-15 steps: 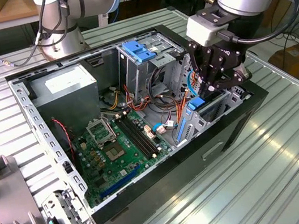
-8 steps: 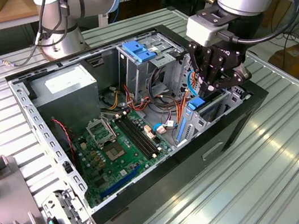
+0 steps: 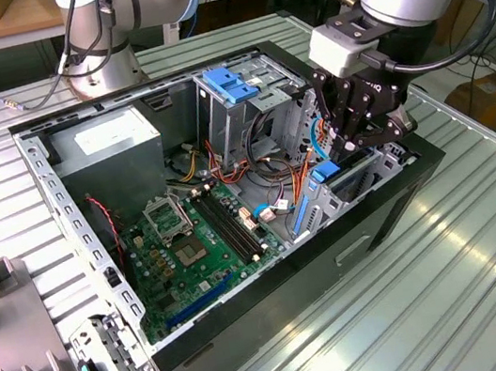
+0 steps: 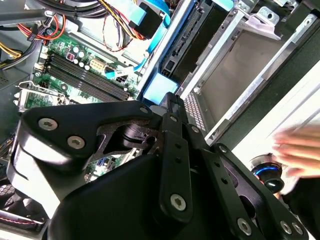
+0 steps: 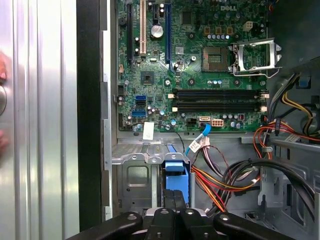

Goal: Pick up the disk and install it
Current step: 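Insert the disk into the insertion slot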

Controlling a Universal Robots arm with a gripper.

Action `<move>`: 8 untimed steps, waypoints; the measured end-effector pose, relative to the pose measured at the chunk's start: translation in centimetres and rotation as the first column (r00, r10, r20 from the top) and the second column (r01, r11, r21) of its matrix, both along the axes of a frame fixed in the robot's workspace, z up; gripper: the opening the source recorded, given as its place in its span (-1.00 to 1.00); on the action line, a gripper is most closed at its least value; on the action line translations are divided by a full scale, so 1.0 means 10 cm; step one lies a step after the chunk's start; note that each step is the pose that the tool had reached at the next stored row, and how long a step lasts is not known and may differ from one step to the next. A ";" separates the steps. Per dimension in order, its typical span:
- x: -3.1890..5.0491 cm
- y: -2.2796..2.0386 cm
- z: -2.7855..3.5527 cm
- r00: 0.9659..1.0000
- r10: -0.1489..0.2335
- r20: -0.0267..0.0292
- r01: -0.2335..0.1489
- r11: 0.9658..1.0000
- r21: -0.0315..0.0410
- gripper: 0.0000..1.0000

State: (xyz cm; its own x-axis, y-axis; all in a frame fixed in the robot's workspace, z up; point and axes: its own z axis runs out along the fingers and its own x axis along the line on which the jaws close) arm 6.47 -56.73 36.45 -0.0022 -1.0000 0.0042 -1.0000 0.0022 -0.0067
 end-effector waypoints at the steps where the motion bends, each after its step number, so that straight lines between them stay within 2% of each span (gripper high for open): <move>1: 0.003 0.000 0.000 1.000 0.000 0.000 0.000 1.000 0.000 -0.79; 5: 0.039 0.000 0.000 1.000 0.000 0.000 0.000 1.000 -0.001 -0.79; 8: 0.192 0.000 -0.001 1.000 0.001 -0.001 -0.001 1.000 -0.002 -0.79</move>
